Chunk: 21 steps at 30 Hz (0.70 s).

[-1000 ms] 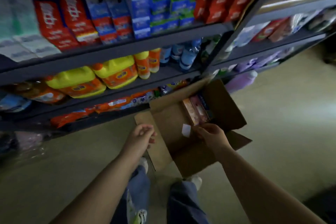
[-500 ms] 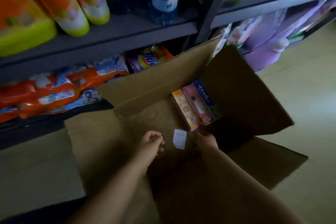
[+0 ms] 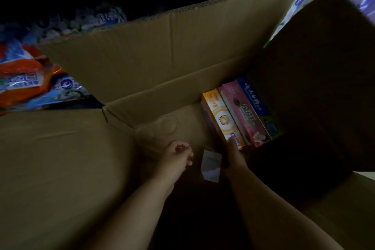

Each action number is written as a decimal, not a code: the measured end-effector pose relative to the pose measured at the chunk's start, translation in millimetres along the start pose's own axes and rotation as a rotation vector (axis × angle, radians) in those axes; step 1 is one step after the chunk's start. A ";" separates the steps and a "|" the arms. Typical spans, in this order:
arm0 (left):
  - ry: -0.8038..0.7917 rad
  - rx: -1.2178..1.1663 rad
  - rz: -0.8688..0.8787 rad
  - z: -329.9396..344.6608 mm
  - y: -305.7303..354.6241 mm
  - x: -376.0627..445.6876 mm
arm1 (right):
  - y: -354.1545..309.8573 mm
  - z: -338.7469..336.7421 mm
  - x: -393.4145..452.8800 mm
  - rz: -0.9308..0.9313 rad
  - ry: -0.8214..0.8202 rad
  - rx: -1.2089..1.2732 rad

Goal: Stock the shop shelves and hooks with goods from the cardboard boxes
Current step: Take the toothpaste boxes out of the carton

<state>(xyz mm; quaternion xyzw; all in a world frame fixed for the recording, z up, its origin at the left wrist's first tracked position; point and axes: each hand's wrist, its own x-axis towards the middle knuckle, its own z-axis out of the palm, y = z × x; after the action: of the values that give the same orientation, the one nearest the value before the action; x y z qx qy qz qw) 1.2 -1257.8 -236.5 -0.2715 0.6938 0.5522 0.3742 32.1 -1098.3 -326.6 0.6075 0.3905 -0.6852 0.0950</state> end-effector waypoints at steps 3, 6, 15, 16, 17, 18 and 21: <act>0.000 -0.006 0.034 0.7 3.4 -0.8 | 1.6 -1.2 0.8 0.000 -0.027 0.126; 0.002 0.001 0.040 1.3 4.6 -2.5 | 6.1 0.0 -0.9 0.001 -0.066 0.236; 0.008 -0.006 0.041 0.2 4.3 -7.6 | 0.1 4.1 -21.4 -0.077 -0.069 0.299; 0.010 -0.005 0.039 0.1 3.7 -7.4 | -0.5 4.5 -22.7 -0.088 -0.069 0.301; 0.011 -0.012 0.041 0.7 3.6 -6.7 | -2.9 5.6 -26.3 -0.089 -0.072 0.298; 0.013 -0.022 0.040 0.9 3.2 -5.8 | -4.6 7.0 -30.0 -0.088 -0.084 0.291; 0.019 -0.018 0.018 2.2 5.4 -6.5 | -9.0 9.7 -42.9 -0.065 -0.158 0.284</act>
<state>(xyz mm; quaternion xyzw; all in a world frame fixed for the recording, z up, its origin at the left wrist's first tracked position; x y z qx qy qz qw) 1.1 -1254.6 -228.4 -0.2737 0.6947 0.5592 0.3602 29.8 -1113.3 -284.4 0.5459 0.3006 -0.7819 0.0165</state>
